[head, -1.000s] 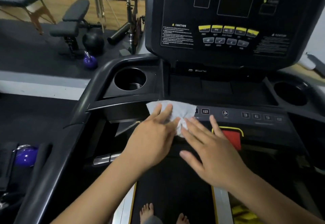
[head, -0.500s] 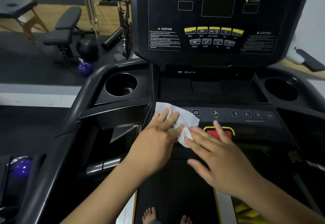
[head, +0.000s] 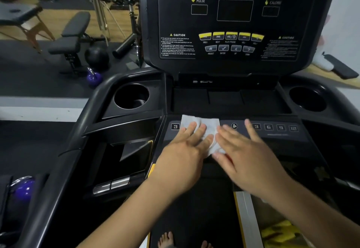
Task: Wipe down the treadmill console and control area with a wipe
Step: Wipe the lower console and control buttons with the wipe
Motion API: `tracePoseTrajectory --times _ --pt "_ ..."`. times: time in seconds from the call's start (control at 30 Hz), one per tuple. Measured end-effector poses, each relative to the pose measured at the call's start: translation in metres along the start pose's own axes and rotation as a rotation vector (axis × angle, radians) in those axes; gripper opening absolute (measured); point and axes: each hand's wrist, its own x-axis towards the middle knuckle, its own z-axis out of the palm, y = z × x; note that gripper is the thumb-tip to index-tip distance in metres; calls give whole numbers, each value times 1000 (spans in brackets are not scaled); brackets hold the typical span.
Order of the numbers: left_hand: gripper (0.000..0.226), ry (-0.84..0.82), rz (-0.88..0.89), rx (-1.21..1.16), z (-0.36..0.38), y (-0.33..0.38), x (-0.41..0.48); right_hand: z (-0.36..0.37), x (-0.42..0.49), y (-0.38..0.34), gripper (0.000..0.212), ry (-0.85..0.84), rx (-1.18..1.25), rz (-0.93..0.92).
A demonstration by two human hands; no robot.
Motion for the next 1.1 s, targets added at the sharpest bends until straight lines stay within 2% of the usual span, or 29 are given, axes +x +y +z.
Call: tracePoseTrajectory --times 0.1,0.2,0.33,0.5,0.63,0.77,0.97,1.1 --pt "52 -38 25 51 3 3 -2 6 -11 -9 61 22 -32 -15" --pt "58 -64 -5 62 -1 6 21 2 8 4 59 34 -42 46" --pt "60 -202 -32 131 -10 17 48 0 19 13 61 22 -45 116" --pt "65 -146 56 48 -5 30 18 10 -22 20 55 67 -13 106" --pt "74 -241 54 25 -4 41 37 10 -19 42 63 71 -3 182" --pt "70 -264 64 50 -3 47 58 5 -13 47 75 22 2 243" --pt "75 -273 143 0 -3 53 23 10 -57 37 67 -24 -18 216" --pt "74 -307 139 26 -3 59 49 5 -39 51 78 -44 25 316"
